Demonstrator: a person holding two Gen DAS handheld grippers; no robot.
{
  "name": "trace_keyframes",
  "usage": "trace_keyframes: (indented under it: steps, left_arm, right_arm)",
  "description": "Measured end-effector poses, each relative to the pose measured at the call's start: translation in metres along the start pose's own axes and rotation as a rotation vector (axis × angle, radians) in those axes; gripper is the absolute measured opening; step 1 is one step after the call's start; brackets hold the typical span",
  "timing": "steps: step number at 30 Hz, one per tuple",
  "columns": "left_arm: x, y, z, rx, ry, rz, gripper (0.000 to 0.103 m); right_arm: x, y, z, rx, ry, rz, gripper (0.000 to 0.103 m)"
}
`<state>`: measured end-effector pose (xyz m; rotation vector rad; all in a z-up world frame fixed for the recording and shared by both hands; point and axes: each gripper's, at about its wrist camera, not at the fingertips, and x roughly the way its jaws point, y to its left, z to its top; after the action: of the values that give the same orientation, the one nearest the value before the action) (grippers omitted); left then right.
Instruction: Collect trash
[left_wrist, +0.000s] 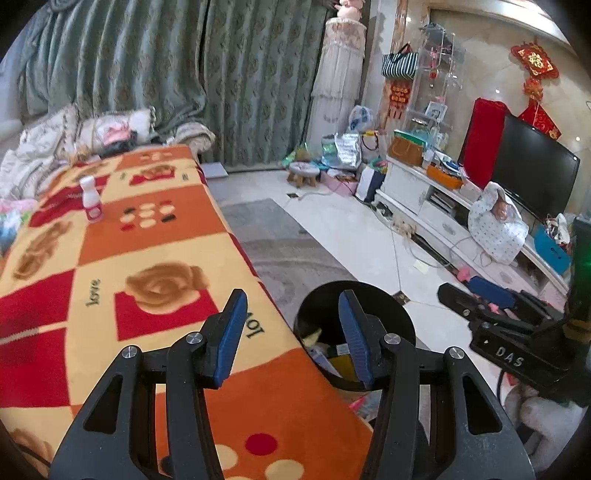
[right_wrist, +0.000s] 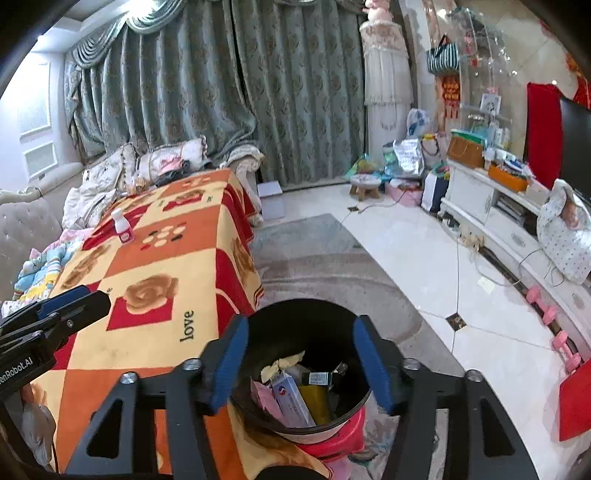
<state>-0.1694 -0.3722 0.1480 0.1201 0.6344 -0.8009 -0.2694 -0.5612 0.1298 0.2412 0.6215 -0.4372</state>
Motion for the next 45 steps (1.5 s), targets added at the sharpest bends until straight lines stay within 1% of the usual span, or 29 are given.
trace_keyframes:
  steps: [3,5,7,11,20,28,45]
  left_arm:
    - [-0.009,0.002,-0.002,0.019,-0.017,0.015,0.050]
    - [-0.017,0.003,-0.002,0.017,-0.034,0.016,0.050]
    - [-0.024,0.005,-0.002,0.014,-0.050,0.014,0.050]
    - [-0.035,0.006,-0.003,0.023,-0.075,0.010,0.050]
    - [-0.050,0.012,0.000,0.016,-0.111,0.004,0.050]
    - [-0.051,0.014,0.000,0.012,-0.114,0.005,0.050]
    - [-0.047,0.007,-0.001,0.000,-0.093,-0.008,0.050]
  right_arm:
    - [-0.013,0.005,0.002,-0.002,-0.030,-0.010,0.061]
    - [-0.018,0.010,0.003,-0.003,-0.044,-0.013,0.064]
    - [-0.025,0.014,0.004,-0.008,-0.056,-0.017,0.069]
    - [-0.035,0.021,0.005,-0.015,-0.081,-0.025,0.071]
    - [-0.044,0.036,0.008,-0.037,-0.099,-0.034,0.073]
    - [-0.048,0.042,0.008,-0.050,-0.113,-0.039,0.077]
    - [-0.046,0.041,0.007,-0.043,-0.108,-0.050,0.078]
